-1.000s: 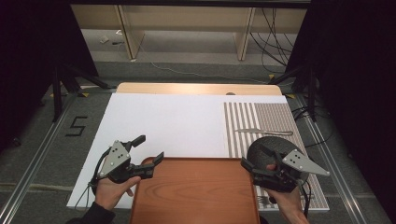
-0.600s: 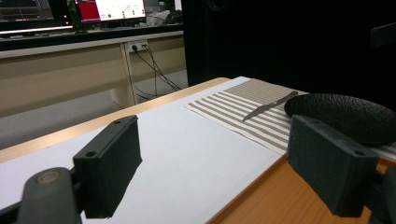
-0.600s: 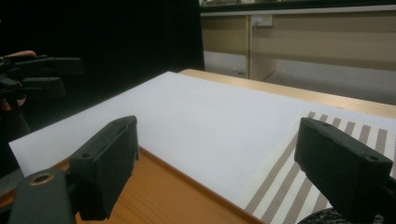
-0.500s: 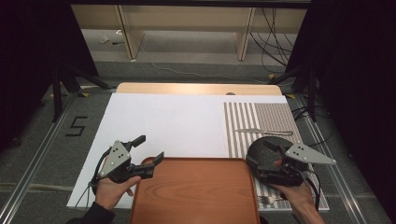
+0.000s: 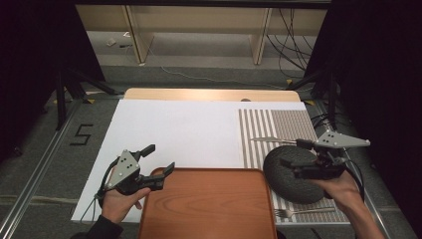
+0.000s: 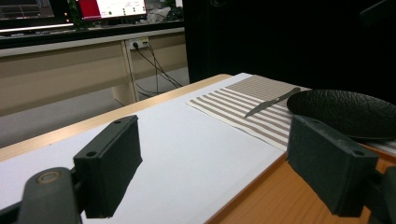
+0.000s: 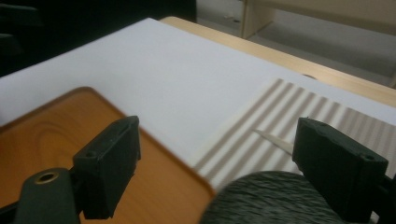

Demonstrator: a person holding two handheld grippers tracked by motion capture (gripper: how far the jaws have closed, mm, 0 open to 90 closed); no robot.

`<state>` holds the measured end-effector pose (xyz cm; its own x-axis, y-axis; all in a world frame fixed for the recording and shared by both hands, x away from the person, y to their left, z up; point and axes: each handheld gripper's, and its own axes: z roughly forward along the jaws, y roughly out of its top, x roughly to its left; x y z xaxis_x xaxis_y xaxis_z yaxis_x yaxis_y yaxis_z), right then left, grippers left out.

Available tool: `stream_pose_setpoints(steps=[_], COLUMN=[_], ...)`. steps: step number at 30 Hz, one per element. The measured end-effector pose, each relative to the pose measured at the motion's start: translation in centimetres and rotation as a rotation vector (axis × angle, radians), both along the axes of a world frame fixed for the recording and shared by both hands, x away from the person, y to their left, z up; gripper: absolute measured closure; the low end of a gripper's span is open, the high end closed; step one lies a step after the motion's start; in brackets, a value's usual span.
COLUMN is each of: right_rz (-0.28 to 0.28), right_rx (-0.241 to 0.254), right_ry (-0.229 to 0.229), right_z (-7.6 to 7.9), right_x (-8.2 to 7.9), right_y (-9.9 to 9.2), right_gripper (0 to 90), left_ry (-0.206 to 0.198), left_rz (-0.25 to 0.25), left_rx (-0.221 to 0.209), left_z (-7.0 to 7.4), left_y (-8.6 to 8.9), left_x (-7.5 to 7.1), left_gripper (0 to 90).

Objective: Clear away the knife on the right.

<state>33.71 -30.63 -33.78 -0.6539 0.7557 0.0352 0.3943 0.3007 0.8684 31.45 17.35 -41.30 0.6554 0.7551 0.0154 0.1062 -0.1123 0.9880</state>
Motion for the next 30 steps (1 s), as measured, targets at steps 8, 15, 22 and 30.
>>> stream_pose_setpoints(steps=[8,15,22,30], right_rz=[-0.013,0.031,0.001,-0.013], right_rx=[-0.129,-0.334,-0.42,-0.497], right_ry=[0.114,0.182,0.252,0.303], right_z=[-0.2,-1.1,-3.0,-4.6], right_x=[5.2,9.3,13.1,15.9], right_y=[-2.2,-1.3,-1.8,-1.5], right_gripper=[16.4,17.8,18.8,19.6], left_ry=[0.001,0.001,0.001,-0.001], left_rz=[0.001,0.0,-0.004,-0.005], left_rx=[0.005,0.008,0.008,0.012], left_z=[-0.1,-0.1,-0.2,-0.2], left_y=[0.0,0.0,-0.1,-0.1], left_x=[0.1,0.0,0.0,0.0], left_gripper=[17.4,17.4,17.5,17.5])
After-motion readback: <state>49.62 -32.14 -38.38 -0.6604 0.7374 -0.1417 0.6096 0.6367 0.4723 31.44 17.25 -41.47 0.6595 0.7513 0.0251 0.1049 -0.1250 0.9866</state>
